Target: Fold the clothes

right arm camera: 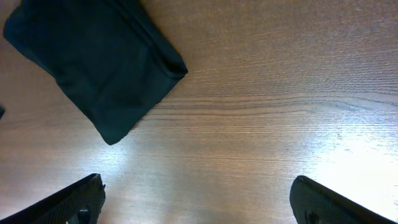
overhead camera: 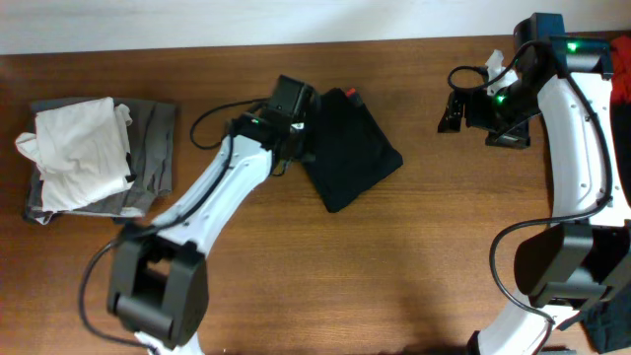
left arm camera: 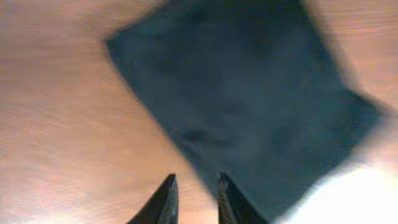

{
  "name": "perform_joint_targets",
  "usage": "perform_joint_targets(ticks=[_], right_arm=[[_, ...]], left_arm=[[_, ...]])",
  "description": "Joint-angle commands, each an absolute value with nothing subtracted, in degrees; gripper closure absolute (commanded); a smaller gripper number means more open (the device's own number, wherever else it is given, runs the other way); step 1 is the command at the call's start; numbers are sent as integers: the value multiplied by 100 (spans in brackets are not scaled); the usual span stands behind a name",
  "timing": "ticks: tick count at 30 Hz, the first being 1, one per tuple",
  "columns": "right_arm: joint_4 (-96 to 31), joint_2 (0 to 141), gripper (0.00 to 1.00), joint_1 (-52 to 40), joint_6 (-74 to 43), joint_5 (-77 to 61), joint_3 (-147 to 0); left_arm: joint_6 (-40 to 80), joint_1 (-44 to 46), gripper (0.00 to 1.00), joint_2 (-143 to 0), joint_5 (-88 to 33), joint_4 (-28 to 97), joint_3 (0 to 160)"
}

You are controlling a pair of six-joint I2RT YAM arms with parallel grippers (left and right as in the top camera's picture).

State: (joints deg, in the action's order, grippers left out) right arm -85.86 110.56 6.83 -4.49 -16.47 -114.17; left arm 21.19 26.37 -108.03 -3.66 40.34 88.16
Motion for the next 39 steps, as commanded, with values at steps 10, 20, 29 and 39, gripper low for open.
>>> perform_joint_targets(ticks=[10,20,29,39], right_arm=[[-7975,11148,18,650,-209,-1767,-11443],[-7752,12073,96,30,434,-2001,-11432],[-7459,12888,96,-392,698,-2110,-11430],[-7360,13710,96,-412,690,-2324,-11419]], left_arm=[[2655,3087,85,-11738,-1964,3997,8687],[2655,3098,87,-12044,-1955,3774,8687],[2652,3098,87,-12289,-1820,3780,8687],[2648,3098,87,-12289,-1649,3820,8687]])
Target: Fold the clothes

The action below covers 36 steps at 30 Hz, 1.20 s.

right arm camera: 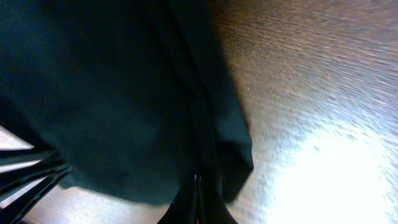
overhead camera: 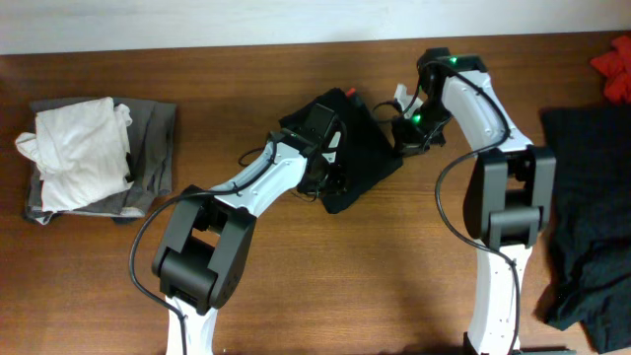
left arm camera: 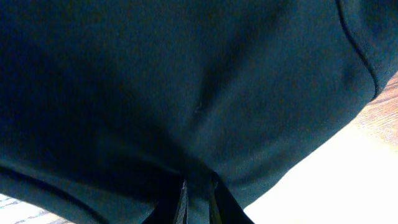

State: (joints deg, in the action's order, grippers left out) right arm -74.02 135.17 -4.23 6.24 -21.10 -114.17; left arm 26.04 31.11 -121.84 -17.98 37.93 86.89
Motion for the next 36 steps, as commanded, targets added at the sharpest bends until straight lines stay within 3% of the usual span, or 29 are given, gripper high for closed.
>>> perform_joint_targets(ticks=[1,18,22,24,32,36], right_arm=[[-7341,13745,96,-412,690,-2338,-11419],[-6547,13839,96,-412,572,-1686,-10567],[-6335,13839,96,-412,510,-1710,-10217],[-6392,13832,96,-412,510,-1712,-10226],[-7345,13480,96,-414,510,-1955,-11142],[-7992,13251,85,-412,423,-2051,-11874]], left_arm=[[2644,3098,87,-12289,-1649,3822,8687],[2047,3155,87,-12289,-344,4224,8617],[1959,3131,95,-12265,-150,4292,8641],[1962,3052,100,-12208,-104,4425,8698],[1994,2635,100,-11743,-102,4606,9050],[2158,2530,98,-11651,-106,4554,9303]])
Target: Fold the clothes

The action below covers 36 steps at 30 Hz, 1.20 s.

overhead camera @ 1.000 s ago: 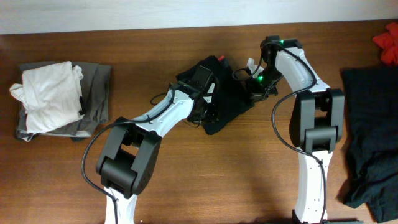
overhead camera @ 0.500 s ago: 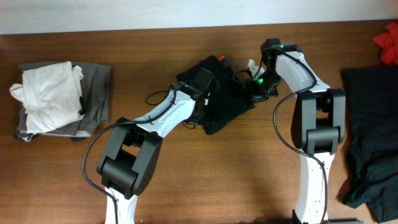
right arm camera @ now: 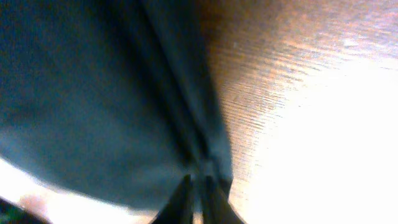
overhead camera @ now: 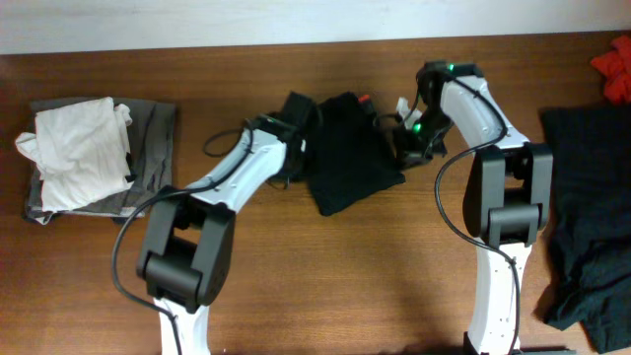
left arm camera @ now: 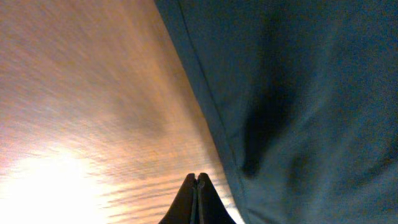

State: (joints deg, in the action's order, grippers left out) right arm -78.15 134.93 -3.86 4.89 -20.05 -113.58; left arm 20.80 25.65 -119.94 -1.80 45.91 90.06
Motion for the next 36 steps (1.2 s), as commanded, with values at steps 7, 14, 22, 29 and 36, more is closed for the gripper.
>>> perform_joint_targets(ticks=[7,14,22,29,36], right_arm=[[-8624,12801,29,-338,115,-1708,-12820],[-8917,12713,1,-172,119,-1710,-12999],[-8912,12713,1,-174,121,-1708,-12967],[-8912,12713,1,-174,121,-1710,-12964],[-8912,12713,1,-174,121,-1710,-12964]], left_arm=[[2161,2532,57,-11655,-51,3903,9384],[2185,2530,37,-11679,228,3000,9384],[2425,2571,33,-12066,329,2910,9384],[2783,2576,31,-12711,263,2709,9384],[2781,2585,27,-13074,261,2659,9384]])
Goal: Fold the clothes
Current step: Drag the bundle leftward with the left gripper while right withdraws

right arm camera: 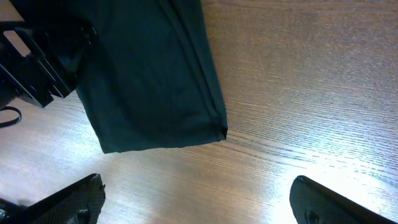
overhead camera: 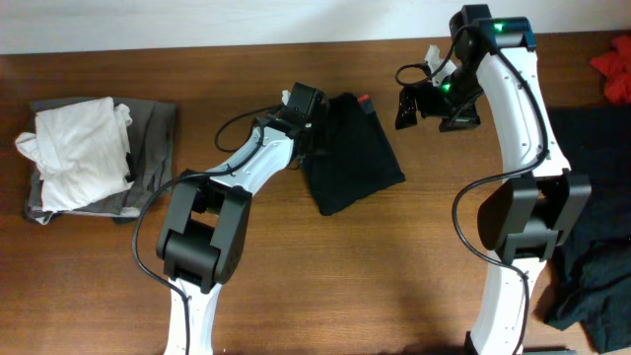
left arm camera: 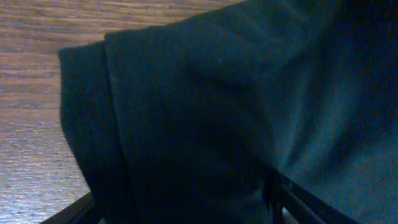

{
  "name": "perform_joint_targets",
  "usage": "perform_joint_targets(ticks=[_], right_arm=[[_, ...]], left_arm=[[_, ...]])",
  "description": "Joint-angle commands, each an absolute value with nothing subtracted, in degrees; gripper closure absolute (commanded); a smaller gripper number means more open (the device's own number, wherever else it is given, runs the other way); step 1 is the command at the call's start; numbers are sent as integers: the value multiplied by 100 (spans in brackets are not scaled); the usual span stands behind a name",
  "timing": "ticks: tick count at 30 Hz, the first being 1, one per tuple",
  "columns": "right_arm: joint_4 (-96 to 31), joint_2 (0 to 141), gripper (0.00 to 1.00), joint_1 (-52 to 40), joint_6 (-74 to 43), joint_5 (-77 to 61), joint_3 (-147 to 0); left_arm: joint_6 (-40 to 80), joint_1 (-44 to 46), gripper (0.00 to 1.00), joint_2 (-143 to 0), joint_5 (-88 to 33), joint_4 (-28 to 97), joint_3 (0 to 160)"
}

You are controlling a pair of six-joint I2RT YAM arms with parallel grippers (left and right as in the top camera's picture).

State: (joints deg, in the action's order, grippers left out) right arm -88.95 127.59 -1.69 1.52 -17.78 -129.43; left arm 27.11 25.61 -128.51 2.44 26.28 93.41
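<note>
A folded black garment (overhead camera: 353,156) lies on the wooden table (overhead camera: 296,276) at mid-table. My left gripper (overhead camera: 305,110) sits low over its upper left corner. In the left wrist view the black cloth (left arm camera: 211,106) fills the frame, and the left gripper (left arm camera: 186,210) is open with cloth spanning the gap between its fingers (left arm camera: 297,200). My right gripper (overhead camera: 419,105) hangs open above bare wood, up and to the right of the garment. In the right wrist view that gripper (right arm camera: 199,200) holds nothing, and the garment (right arm camera: 152,81) lies beyond it.
A stack of folded clothes, white (overhead camera: 77,148) on grey (overhead camera: 156,148), lies at the left edge. A dark heap of clothing (overhead camera: 592,197) lies at the right edge, with a red item (overhead camera: 619,81) behind it. The back table edge meets a white wall.
My right gripper was shut at the garment's right edge and is now open, raised and off to the upper right. My left gripper was shut beside the left edge and is now open on the upper left corner.
At first my left gripper was nearly shut by the garment's upper left, with the right one open far to the right. Then both were shut at the garment's edges, left and right. Then the left stood shut beside the left edge. Now both are open, the right withdrawn.
</note>
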Motion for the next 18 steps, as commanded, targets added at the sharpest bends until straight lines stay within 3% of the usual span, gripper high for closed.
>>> perform_joint_targets(ticks=[1,7,18], right_arm=[[-8912,12713,1,-176,121,-1710,-12967],[-8912,12713,1,-174,121,-1710,-12967],[-8912,12713,1,-176,121,-1710,-12967]], left_arm=[[2781,2587,27,-13104,261,2683,9384],[2377,2571,30,-13107,674,3175,9386],[1656,2458,29,-13102,2877,4617,9386]])
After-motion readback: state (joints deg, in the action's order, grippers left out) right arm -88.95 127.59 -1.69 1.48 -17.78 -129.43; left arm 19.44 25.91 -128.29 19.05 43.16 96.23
